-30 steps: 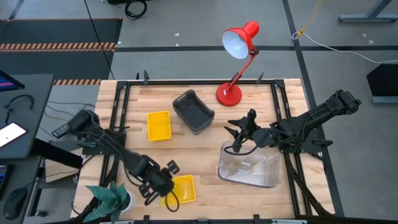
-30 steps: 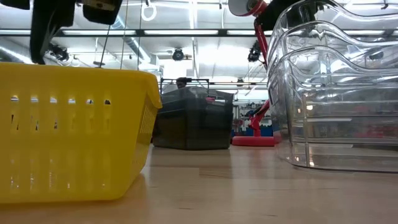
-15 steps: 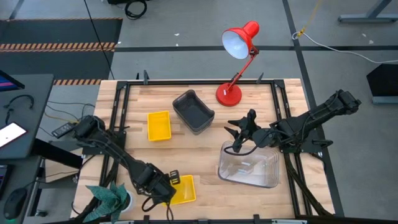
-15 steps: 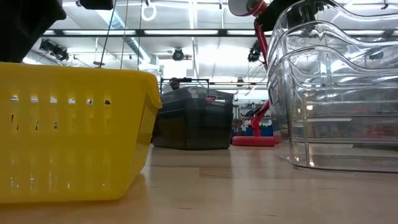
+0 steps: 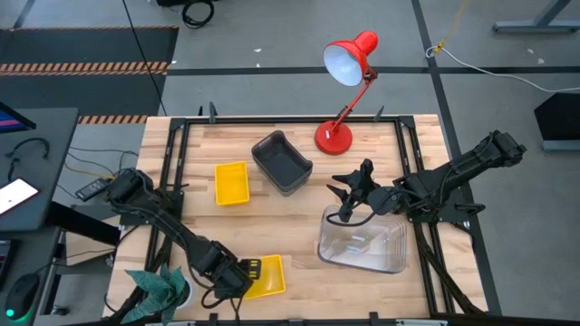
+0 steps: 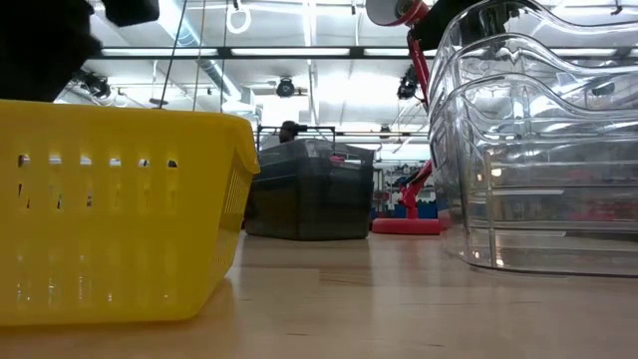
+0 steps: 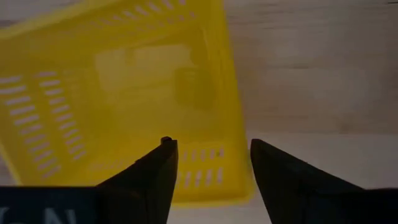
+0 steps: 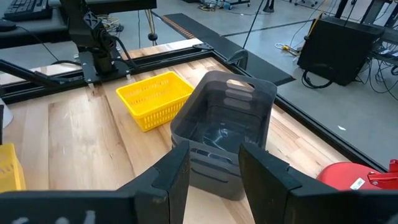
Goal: Stack baskets by color
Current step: Stack the yellow bin on the stacked yellow bins
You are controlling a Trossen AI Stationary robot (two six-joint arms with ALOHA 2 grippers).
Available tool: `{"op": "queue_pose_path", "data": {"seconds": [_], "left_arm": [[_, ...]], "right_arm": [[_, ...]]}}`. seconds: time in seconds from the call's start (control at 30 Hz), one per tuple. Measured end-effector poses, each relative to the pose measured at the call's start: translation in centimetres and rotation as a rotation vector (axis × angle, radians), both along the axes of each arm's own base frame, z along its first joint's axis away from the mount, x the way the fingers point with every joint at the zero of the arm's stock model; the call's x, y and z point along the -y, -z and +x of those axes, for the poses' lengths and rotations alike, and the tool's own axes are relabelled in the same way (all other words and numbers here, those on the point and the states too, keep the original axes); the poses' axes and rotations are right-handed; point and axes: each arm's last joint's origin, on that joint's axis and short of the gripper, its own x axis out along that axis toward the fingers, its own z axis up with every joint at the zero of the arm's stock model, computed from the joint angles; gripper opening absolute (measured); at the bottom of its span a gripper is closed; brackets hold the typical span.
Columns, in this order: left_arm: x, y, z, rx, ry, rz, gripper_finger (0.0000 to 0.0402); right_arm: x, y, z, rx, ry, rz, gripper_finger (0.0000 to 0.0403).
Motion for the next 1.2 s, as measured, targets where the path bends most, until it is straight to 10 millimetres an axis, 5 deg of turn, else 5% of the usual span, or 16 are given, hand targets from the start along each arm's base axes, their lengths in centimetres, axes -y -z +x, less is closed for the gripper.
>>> {"op": "queue_pose_path", "data": {"seconds": [0.37, 0.63, 0.77, 1.2], "left_arm": [[-1.3, 1.6, -0.2, -0.045, -0.026, 0.019, 0.0127], [-2.0, 2.0, -0.3, -0.064, -0.047, 0.043, 0.0014], [-2.7, 1.8, 0.0, -0.046, -0.113, 0.084, 0.0011], [-9.3, -4.9, -2.4, -0.028, -0.62, 0.108, 0.0007]], "right_arm": [[0.0, 0.0, 0.0, 0.0, 0.0, -0.001, 0.0143], [0.0, 0.0, 0.0, -0.001, 0.0, -0.003, 0.0143], [0.0, 0.0, 0.0, -0.001, 0.0, -0.003, 0.0143], [0.0, 0.0, 0.0, -0.006, 0.001, -0.005, 0.0143]]}}
